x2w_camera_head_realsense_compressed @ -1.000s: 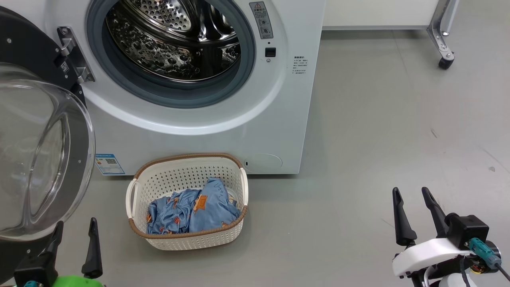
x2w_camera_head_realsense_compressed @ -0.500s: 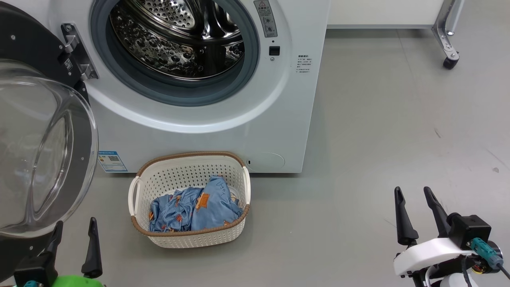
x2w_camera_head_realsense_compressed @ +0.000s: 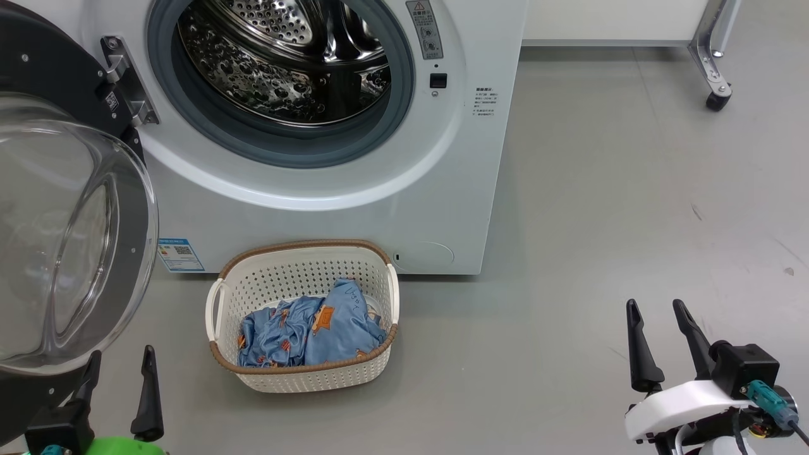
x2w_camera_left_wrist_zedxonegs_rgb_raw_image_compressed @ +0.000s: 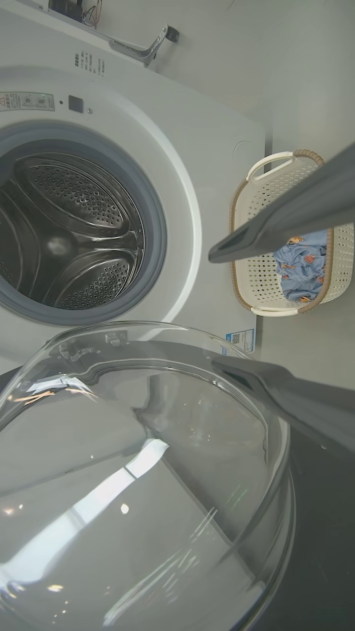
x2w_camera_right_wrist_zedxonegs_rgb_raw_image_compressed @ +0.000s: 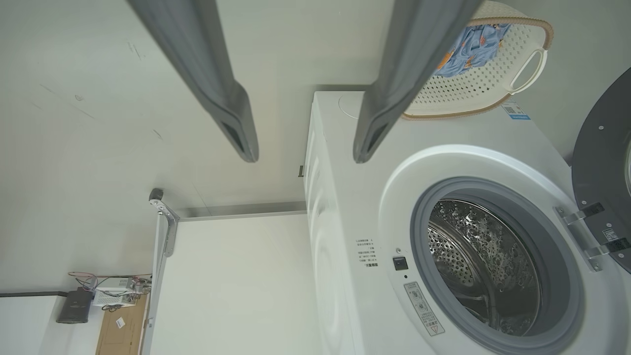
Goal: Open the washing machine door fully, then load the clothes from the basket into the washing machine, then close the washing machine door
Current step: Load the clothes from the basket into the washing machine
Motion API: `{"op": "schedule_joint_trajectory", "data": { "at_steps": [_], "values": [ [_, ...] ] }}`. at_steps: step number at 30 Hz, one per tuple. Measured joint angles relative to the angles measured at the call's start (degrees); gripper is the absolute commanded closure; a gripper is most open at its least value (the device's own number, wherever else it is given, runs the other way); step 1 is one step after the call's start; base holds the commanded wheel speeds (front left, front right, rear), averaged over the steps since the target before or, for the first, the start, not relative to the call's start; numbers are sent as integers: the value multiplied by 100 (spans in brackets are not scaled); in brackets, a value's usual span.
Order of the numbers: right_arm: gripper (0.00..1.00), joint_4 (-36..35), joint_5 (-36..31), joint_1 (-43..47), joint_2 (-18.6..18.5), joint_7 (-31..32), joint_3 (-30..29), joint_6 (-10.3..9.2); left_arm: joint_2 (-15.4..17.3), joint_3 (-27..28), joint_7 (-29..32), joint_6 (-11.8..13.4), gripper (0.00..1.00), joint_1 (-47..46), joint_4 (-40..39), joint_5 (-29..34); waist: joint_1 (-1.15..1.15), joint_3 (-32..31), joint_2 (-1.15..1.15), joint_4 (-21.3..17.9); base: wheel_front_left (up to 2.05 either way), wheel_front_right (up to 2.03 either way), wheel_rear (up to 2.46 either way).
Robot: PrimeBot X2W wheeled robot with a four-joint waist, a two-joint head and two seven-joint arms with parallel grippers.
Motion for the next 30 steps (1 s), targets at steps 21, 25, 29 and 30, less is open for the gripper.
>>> {"op": "schedule_joint_trajectory", "data": {
  "at_steps": [21, 25, 29, 30],
  "values": [
    [0, 20, 9, 47, 8, 0, -23, 9, -100, 105, 0, -1, 0, -4, 29, 3, 0, -17, 0, 61, 61, -61, 0],
    [0, 22, 9, 47, 9, 0, -30, 15, -132, 181, 0, -5, 0, -9, -8, 1, 0, -24, 0, 73, 109, -109, 0],
    [0, 22, 16, 47, 9, 0, -41, 16, -134, 194, 0, -5, 0, -17, -10, 1, 0, -32, 0, 89, 95, -95, 0],
    [0, 22, 16, 47, 9, 0, -42, 16, -134, 198, 0, -5, 0, -17, -8, 1, 0, -34, 0, 94, 85, -85, 0]
  ]
}}
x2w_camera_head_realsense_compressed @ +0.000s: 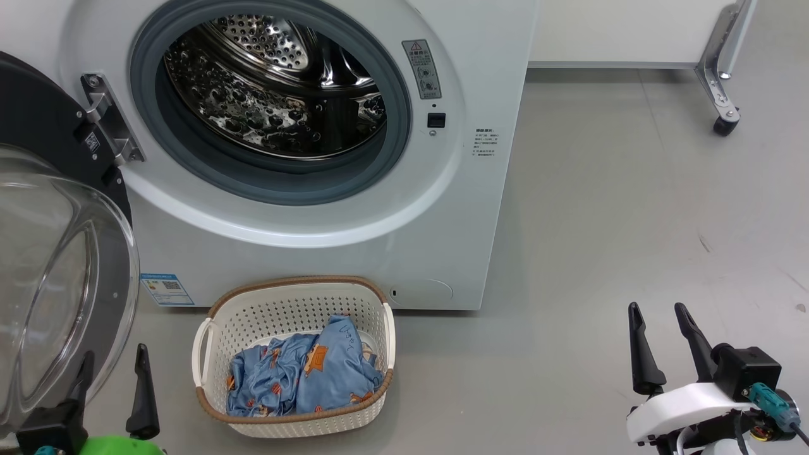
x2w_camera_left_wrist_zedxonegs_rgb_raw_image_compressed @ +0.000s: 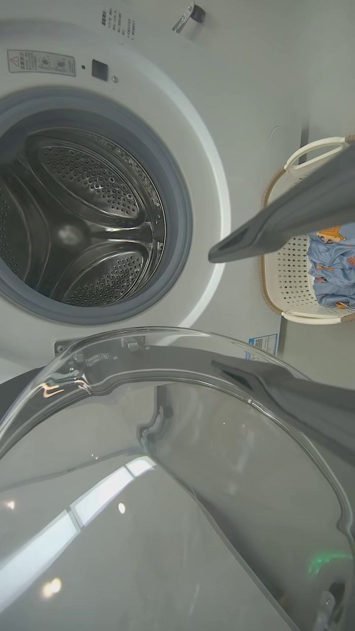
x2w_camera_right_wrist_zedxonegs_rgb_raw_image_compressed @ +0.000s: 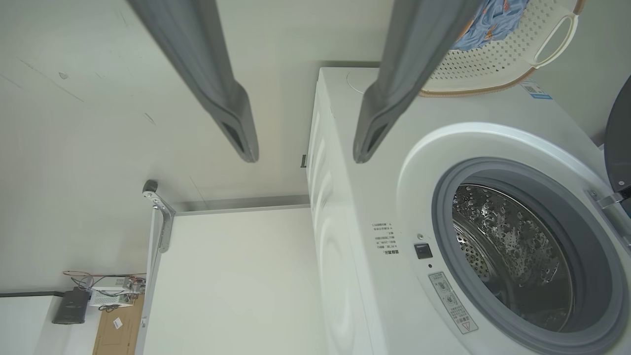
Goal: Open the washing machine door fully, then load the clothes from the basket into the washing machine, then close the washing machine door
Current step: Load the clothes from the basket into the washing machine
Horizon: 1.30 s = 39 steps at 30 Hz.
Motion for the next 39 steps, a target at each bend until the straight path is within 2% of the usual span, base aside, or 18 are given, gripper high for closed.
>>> {"op": "schedule_joint_trajectory", "data": {
  "at_steps": [22, 39],
  "values": [
    [0, 99, 55, 13, 16, 0, -11, 25, -131, 112, 0, -3, 0, 8, 10, 1, 0, 74, 0, 57, 41, -41, 0],
    [0, 63, 55, 5, 22, 0, -65, 25, -166, -64, 0, -27, 0, -10, -30, 0, 0, 544, 0, 119, 0, 0, 0]
  ]
}}
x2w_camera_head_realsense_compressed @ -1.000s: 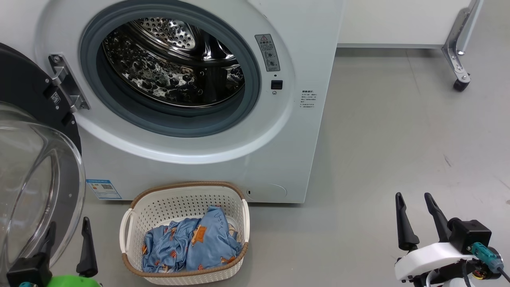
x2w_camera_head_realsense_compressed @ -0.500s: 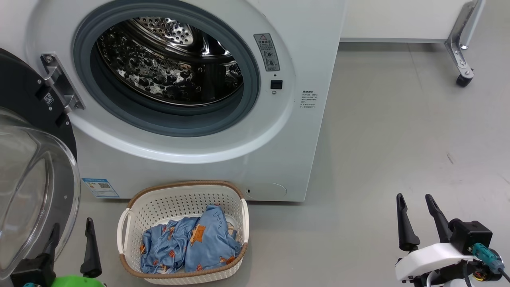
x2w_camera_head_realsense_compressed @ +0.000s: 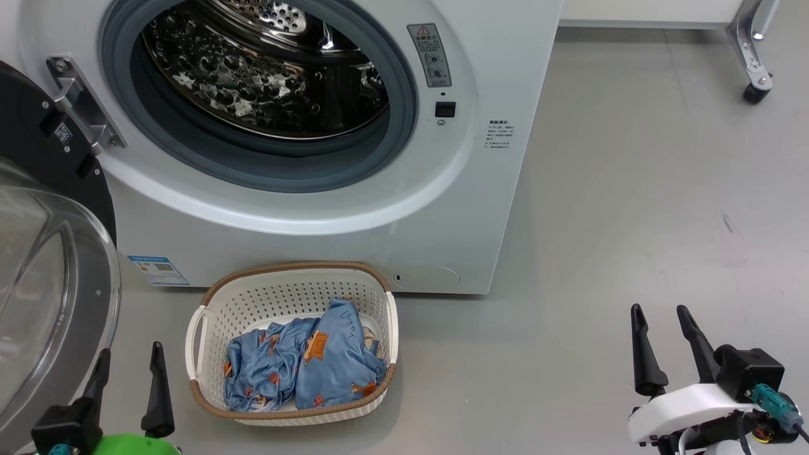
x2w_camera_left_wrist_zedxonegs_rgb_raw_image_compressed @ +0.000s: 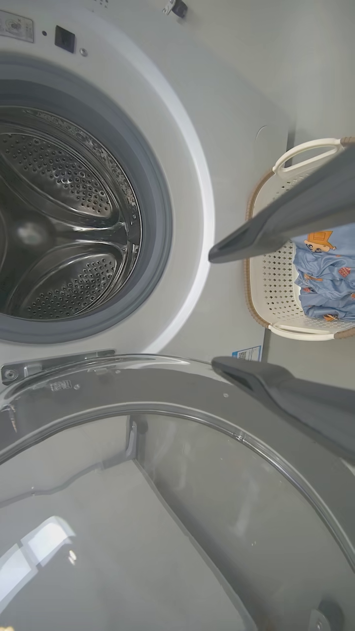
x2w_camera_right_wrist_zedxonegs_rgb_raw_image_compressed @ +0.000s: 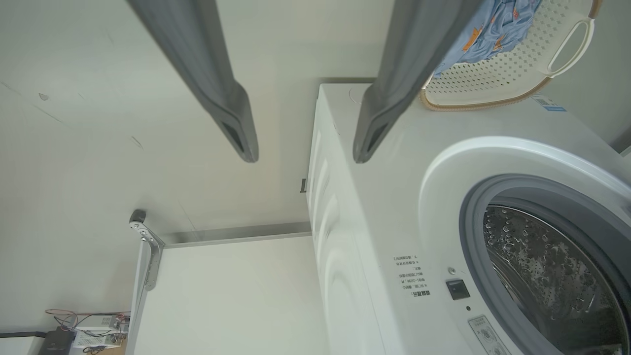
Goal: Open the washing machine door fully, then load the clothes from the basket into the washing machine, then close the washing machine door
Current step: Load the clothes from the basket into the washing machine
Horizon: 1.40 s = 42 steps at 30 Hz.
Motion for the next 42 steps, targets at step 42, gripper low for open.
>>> {"op": "schedule_joint_trajectory", "data": {
  "at_steps": [42],
  "values": [
    [0, -471, -316, -877, -51, 0, 93, -136, 29, -976, -1, -34, 0, -2382, 851, -590, 0, 2662, 0, 157, 0, 0, 0]
  ]
}}
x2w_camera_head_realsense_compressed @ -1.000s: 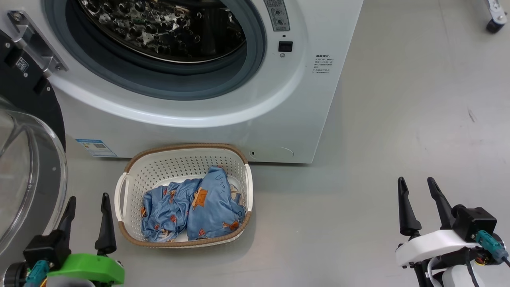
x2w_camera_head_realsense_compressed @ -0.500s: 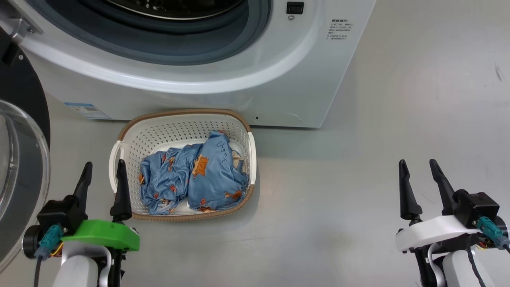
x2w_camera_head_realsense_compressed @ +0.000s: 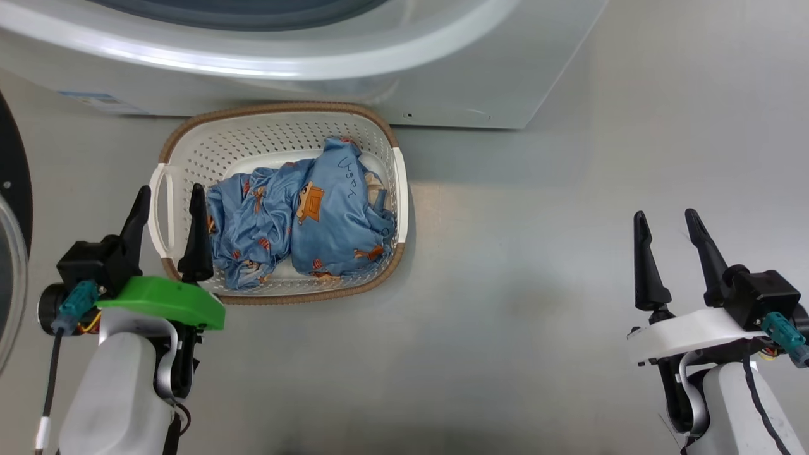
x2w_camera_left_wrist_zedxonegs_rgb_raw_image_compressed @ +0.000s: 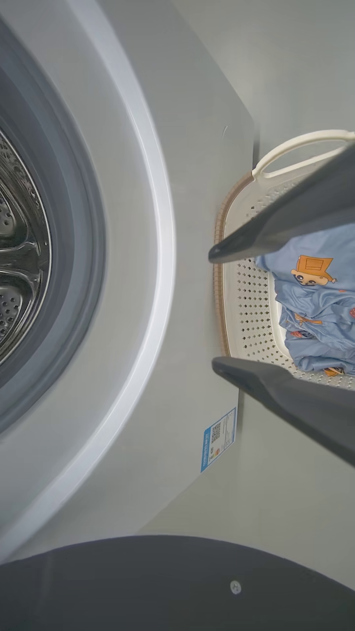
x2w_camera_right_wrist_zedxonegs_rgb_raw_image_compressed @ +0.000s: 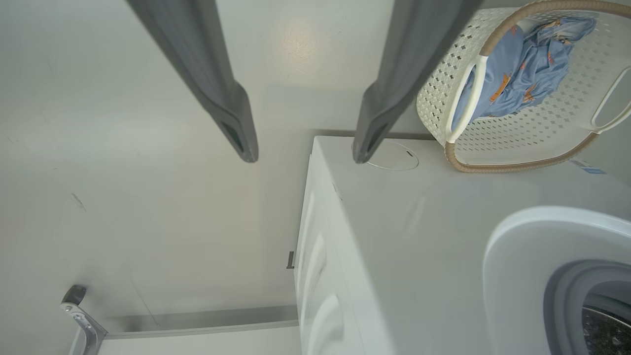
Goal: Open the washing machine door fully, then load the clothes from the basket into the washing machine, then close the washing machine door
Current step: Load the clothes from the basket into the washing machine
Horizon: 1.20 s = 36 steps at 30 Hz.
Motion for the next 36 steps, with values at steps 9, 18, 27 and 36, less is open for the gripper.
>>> {"op": "schedule_joint_trajectory", "data": {
  "at_steps": [9, 18, 27, 36],
  "values": [
    [0, -186, -2, -293, 0, 0, 0, -49, 169, -171, 29, -18, 0, -747, 621, -112, 0, 821, 0, -92, 0, 0, 0],
    [0, -360, -42, -561, -2, -1, -15, -108, 234, -498, 51, -18, 0, -1461, 1083, -267, 1, 1543, 0, -182, 0, 0, 0],
    [0, -387, -52, -726, -1, -1, 10, -158, 443, -666, 187, -18, 0, -1724, 1853, -334, 1, 2087, 0, -255, 0, 0, 0],
    [0, -453, -52, -766, 2, -1, 7, -201, 558, -1035, 387, -18, 0, -2165, 2354, -393, 0, 2342, 0, -364, 0, 0, 0]
  ]
}}
